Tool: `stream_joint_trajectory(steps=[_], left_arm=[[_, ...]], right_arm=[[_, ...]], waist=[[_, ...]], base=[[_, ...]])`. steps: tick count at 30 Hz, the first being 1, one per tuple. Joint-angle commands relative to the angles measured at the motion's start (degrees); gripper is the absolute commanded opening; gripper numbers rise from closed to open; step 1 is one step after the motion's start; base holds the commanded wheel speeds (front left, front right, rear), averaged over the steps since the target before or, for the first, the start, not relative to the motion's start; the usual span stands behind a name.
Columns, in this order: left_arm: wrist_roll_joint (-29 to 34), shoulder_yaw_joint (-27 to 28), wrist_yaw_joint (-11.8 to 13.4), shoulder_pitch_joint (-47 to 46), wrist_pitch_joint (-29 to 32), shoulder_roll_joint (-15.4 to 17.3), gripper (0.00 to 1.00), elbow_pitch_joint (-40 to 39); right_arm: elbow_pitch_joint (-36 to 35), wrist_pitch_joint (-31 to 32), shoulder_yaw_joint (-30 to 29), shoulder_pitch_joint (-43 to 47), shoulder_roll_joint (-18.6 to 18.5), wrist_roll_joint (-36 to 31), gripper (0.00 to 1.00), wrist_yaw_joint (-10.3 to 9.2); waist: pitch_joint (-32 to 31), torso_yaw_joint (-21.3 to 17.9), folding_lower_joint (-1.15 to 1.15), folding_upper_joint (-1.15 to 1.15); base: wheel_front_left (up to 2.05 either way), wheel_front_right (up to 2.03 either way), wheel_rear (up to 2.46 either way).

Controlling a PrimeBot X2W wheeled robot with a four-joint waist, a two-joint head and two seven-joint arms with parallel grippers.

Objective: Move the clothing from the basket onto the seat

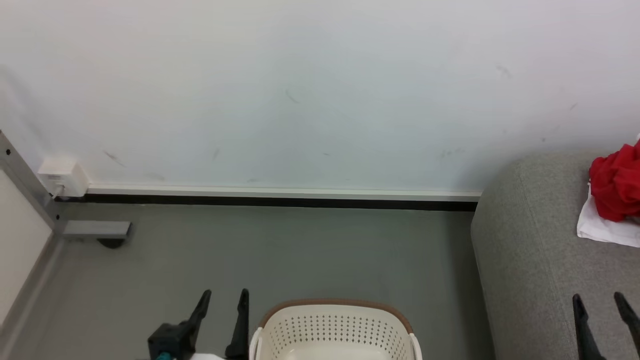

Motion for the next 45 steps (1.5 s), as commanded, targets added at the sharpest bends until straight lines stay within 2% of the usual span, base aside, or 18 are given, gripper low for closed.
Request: stream_joint_trajectory(steps=[1,9,13,22,29,45], left_arm=[[0.6,0.9,-0.2,1.1,0.0,-0.1,1.00,-0.2],[3.5,6.3,-1.2,5.6,0.0,-1.5,1.00,-0.8],[4.9,7.9,-3.4,7.0,0.0,-2.0,1.00,-0.9],[8.4,11.8,-6.9,10.0,0.0,-3.5,1.00,-0.7],[10.4,14.1,-8.6,11.5,0.0,-5.3,1.00,-0.8],[13.0,17.2,-10.8,11.4,0.0,-7.1,1.00,-0.6]], right_arm=[[-0.2,-0.4,0.3,1.3,0.2,-0.9,1.00,-0.16],[-1.2,-0.5,2.0,4.4,5.1,-3.2,1.00,-0.16],[-1.3,-0.5,2.1,5.7,6.8,-4.0,1.00,-0.16],[-0.1,-0.5,2.8,6.6,8.2,-5.4,1.00,-0.16],[0.5,-0.5,2.2,6.9,8.5,-5.7,1.00,-0.16],[0.2,-0.5,2.6,6.7,8.5,-5.9,1.00,-0.16]], waist=[[-0.6,0.6,0.01,0.00],[-2.0,0.4,0.01,0.00],[-2.5,0.1,0.01,0.00],[-4.2,-1.2,0.01,0.00],[-5.0,-1.6,0.01,0.00],[-5.1,-1.7,0.01,0.00]], base=[[0.00,0.00,0.00],[0.00,0.00,0.00],[0.00,0.00,0.00],[0.00,0.00,0.00],[0.00,0.00,0.00],[0.00,0.00,0.00]])
